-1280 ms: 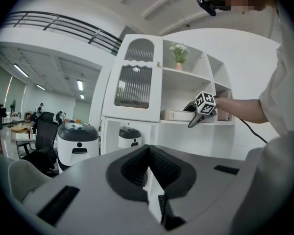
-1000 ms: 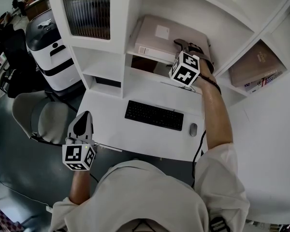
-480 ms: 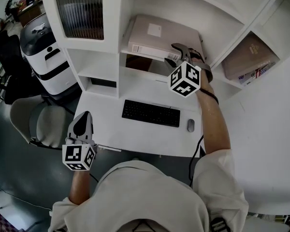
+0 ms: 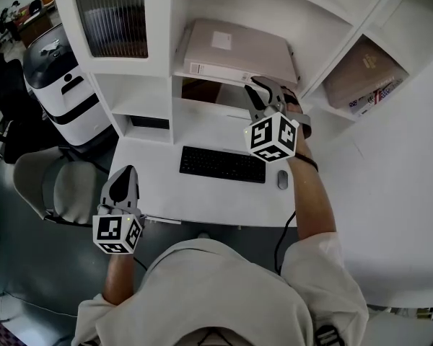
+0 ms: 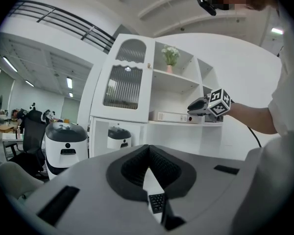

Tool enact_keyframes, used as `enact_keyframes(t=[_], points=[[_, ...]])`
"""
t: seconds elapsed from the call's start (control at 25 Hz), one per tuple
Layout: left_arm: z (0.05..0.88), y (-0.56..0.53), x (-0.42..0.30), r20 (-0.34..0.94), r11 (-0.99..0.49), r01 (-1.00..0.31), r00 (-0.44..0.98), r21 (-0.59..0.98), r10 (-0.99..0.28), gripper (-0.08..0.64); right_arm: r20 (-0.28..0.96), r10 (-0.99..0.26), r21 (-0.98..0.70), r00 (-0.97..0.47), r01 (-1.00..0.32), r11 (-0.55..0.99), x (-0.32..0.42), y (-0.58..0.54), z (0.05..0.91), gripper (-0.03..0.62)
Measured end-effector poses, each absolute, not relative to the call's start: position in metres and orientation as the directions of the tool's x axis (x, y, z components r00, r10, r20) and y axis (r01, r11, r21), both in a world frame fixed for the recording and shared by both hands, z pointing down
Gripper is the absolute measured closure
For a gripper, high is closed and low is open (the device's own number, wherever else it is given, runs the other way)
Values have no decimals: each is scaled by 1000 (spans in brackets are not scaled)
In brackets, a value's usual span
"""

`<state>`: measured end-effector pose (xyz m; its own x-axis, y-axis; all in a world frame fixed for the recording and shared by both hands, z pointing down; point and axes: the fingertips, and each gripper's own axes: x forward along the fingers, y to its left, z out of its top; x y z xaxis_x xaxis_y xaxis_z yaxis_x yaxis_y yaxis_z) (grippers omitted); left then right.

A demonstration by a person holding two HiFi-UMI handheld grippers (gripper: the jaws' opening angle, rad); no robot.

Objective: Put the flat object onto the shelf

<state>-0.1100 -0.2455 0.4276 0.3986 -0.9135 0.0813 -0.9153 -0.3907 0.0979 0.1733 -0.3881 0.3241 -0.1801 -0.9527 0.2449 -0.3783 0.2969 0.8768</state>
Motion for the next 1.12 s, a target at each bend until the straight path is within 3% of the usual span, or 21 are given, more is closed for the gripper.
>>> enact_keyframes(t=[0.56,1.12], points=[[419,-238,-103,74,-445,-892,451,80,-890,568,97,-984,752,-151,-636,172,189,-333,320,588],[412,-234,-101,65,-486,-872,490,62,-869,568,-10,-996,557,-83,-828,63,210,-285,315,589]])
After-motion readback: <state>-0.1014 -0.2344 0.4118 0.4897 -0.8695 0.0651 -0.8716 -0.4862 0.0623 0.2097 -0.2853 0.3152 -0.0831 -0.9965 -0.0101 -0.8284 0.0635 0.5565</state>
